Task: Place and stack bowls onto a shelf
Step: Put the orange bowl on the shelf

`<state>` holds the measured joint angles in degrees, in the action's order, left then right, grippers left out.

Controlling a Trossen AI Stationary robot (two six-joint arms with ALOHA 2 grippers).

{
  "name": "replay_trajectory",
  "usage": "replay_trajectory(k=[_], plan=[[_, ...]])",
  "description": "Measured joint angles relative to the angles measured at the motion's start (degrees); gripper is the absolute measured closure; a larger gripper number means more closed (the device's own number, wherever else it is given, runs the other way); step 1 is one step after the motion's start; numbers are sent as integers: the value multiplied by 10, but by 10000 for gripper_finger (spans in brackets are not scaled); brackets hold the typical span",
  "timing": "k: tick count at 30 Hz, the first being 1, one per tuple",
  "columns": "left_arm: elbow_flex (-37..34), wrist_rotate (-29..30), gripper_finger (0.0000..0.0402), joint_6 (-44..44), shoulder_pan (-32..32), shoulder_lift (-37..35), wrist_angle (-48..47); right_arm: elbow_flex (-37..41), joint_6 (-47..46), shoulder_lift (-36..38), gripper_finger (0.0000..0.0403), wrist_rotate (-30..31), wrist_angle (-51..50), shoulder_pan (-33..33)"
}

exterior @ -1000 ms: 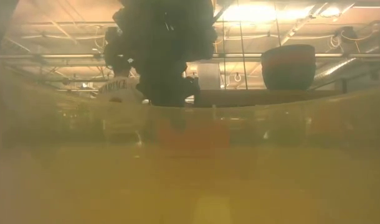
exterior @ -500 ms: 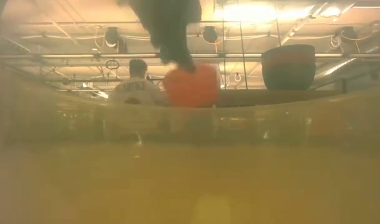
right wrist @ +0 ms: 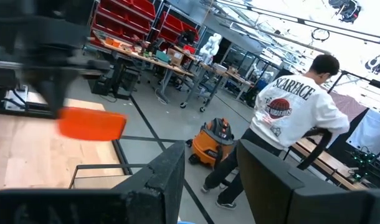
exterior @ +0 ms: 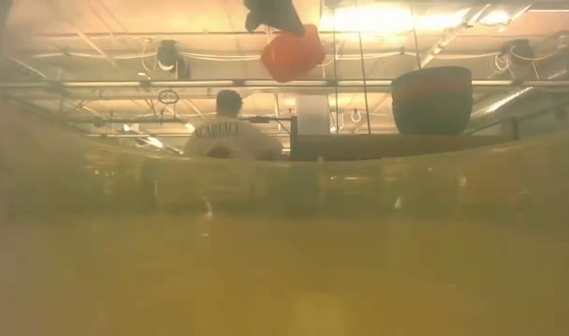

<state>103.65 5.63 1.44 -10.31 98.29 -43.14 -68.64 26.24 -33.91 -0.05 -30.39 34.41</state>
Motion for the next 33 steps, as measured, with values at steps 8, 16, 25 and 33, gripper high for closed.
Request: replay_trajectory(k=[8,16,25,33], plan=[[133,-70,398,25,-63,103,-27,0,0,0,262,0,0,0],[225,-121,398,71,-70,205,-54,0,0,0,262,0,0,0],[226,-130,398,89,-88,265,-43,0,0,0,262,0,-7,0],[227,-130,398,94,-108,289,-40,0,-5,0,262,0,-17,0]])
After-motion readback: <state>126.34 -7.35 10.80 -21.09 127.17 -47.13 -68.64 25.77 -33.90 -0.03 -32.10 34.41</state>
